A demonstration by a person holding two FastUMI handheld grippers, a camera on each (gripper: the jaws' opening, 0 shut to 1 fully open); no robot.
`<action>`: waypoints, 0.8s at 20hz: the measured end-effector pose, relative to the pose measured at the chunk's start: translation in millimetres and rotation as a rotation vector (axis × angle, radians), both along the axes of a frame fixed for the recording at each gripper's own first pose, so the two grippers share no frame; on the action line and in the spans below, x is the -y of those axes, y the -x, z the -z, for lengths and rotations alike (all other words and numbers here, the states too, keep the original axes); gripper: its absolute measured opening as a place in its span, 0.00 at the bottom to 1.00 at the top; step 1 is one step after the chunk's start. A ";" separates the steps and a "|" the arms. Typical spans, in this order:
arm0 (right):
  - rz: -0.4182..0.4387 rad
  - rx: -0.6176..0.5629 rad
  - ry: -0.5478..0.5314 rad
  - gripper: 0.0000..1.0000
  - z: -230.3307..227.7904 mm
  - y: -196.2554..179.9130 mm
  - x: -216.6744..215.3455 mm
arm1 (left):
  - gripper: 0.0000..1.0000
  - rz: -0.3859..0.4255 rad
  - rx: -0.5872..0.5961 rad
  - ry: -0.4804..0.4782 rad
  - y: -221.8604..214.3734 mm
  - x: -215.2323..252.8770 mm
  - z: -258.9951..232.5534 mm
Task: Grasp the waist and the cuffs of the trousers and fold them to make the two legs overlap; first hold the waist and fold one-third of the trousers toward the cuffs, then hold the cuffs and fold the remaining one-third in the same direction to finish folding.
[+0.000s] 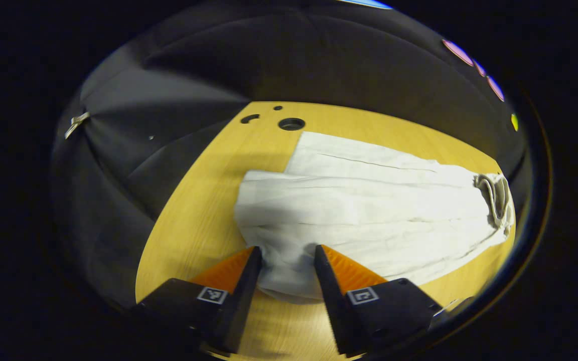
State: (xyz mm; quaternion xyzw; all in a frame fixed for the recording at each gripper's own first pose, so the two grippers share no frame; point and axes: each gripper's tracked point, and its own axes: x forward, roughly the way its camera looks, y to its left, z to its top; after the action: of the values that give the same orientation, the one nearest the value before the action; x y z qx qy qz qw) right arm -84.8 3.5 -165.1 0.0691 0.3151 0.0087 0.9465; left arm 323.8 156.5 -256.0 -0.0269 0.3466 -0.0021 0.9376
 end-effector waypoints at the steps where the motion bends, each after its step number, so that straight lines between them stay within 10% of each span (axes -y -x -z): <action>1: -0.004 -0.002 -0.005 0.99 -0.2 0.8 -3.0 | 0.66 0.024 -0.004 -0.006 -0.4 5.4 -0.7; 2: -0.005 -0.004 -0.011 0.99 -2.2 0.1 -5.0 | 0.40 0.025 -0.015 -0.020 0.5 6.5 -1.3; 7: 0.022 0.034 -0.010 0.99 -22.2 2.0 3.8 | 0.15 0.045 -0.062 -0.068 1.5 12.7 -3.5; 16: 0.127 0.065 0.050 0.99 -44.5 30.7 50.3 | 0.06 -0.048 0.008 0.201 4.9 26.5 -26.8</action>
State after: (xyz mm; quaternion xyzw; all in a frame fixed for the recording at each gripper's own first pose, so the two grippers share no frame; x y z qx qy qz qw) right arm -115.5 -46.8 -120.6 0.0650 0.2794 -0.0570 0.9563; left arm 319.0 130.1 -229.1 -0.1291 0.3400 -0.0146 0.9314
